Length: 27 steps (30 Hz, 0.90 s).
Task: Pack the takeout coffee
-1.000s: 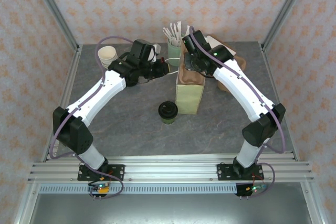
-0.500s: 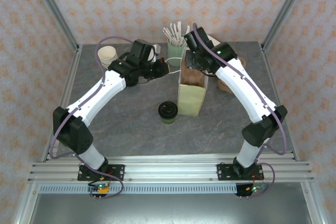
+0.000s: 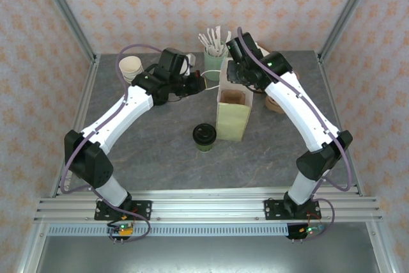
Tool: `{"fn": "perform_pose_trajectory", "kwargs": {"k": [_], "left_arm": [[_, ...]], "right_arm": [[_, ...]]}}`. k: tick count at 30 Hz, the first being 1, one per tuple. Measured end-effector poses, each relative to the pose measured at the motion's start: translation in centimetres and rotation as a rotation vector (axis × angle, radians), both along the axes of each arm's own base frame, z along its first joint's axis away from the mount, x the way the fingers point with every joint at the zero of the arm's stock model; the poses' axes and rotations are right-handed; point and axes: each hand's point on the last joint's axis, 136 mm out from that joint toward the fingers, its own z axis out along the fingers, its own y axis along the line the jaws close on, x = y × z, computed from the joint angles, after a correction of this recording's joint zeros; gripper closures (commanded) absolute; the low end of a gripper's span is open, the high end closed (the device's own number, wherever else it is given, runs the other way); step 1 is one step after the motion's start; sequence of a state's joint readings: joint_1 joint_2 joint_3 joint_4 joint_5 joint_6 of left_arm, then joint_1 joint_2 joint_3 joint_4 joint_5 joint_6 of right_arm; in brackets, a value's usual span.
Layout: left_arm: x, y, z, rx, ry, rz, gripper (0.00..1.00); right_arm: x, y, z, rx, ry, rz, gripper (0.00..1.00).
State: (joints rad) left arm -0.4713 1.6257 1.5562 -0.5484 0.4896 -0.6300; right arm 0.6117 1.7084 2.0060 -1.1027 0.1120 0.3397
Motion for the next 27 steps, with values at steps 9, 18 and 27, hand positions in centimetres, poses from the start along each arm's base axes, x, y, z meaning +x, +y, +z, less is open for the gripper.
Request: {"fn": "perform_pose_trajectory", "kwargs": {"k": [9, 18, 27], "left_arm": [[0.0, 0.0, 0.0, 0.001, -0.001, -0.002, 1.0], [0.0, 0.0, 0.0, 0.003, -0.003, 0.001, 1.0], [0.1, 0.2, -0.1, 0.016, -0.01, 0.007, 1.0]], "right_arm": [[0.2, -0.6, -1.9, -0.018, 0.04, -0.009, 0.63], [0.6, -0.1, -4.5, -0.038, 0.1, 0.021, 0.6], [0.7, 0.0, -5.8, -0.06, 0.123, 0.033, 0.59]]}}
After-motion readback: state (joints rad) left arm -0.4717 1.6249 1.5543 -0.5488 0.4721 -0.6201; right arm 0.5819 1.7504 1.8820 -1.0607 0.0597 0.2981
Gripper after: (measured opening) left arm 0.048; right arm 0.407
